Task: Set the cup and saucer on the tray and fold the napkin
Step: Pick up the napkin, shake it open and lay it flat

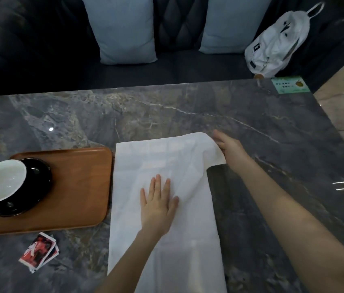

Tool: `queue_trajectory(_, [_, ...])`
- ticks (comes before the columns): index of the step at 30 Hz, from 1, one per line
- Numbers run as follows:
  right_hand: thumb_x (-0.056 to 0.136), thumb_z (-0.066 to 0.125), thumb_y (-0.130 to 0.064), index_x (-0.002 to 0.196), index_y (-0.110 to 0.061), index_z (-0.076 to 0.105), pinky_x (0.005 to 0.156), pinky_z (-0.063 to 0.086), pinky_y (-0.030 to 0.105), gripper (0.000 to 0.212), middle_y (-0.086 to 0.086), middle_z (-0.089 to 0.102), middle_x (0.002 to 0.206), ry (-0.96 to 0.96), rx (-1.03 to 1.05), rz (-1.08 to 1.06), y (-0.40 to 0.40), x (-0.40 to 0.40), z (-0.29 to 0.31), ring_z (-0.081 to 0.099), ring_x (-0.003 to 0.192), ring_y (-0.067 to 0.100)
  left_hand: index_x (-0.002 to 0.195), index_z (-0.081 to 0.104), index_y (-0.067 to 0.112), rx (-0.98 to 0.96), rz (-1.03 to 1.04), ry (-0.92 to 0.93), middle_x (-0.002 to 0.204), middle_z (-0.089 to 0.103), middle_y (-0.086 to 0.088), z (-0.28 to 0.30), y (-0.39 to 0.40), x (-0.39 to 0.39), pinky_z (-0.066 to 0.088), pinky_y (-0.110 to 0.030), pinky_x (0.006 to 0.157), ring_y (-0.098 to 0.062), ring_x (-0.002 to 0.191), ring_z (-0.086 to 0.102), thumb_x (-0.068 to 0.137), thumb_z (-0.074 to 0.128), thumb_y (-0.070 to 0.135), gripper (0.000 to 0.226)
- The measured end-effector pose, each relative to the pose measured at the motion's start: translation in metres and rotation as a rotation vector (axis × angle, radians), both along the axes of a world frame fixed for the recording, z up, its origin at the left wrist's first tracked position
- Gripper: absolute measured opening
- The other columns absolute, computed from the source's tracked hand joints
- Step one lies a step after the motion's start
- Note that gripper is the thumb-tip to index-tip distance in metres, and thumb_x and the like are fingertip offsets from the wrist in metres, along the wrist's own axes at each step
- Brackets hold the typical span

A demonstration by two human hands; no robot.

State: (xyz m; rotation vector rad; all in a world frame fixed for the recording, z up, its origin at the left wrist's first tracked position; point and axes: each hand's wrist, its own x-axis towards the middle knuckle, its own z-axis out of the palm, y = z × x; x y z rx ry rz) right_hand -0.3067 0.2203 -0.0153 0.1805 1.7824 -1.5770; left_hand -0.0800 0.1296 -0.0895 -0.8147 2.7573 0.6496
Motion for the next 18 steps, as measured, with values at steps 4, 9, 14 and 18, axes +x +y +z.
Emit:
queue_trajectory(4, [0.085,0.048,-0.051,0.12,-0.01,0.049,0.091,0.046,0.046,0.054,0.01,0.062,0.115,-0.388,-0.283,-0.19,0.035,0.014,-0.016,0.058,0.11,0.03,0.142,-0.015,0.031,-0.02,-0.063,0.033,0.144,-0.029,0.008,0.002,0.019,0.007,-0.022,-0.036,0.107,-0.015,0.134,-0.03,0.068,-0.029,0.066,0.083])
queue_trajectory(9, [0.089,0.053,-0.031,0.112,-0.007,0.054,0.087,0.049,0.037,0.033,0.014,0.062,0.104,-0.355,-0.137,0.025,0.049,0.052,-0.03,0.061,0.095,0.027,0.145,0.013,0.008,0.131,-0.02,0.14,0.149,0.002,-0.002,0.001,0.036,0.006,0.005,-0.042,0.114,-0.026,0.142,0.003,0.089,0.013,0.043,0.066])
queue_trajectory(14, [0.087,0.061,-0.023,0.104,-0.008,0.063,0.072,0.053,0.032,0.023,0.011,0.067,0.092,-0.215,-0.12,0.163,0.037,0.092,-0.027,0.066,0.079,0.019,0.147,0.012,0.02,0.356,0.129,0.198,0.156,0.016,0.002,0.023,0.046,-0.002,0.014,-0.024,0.114,-0.014,0.142,0.022,0.1,0.025,0.029,0.049])
queue_trajectory(18, [0.085,0.064,-0.019,0.108,-0.006,0.063,0.073,0.056,0.031,0.027,0.014,0.069,0.101,-0.082,-0.041,0.078,0.024,0.12,-0.024,0.067,0.086,0.023,0.145,0.015,0.024,0.363,0.017,0.324,0.153,0.027,0.001,0.037,0.051,-0.003,0.024,-0.023,0.113,-0.012,0.136,0.034,0.1,0.026,0.029,0.047])
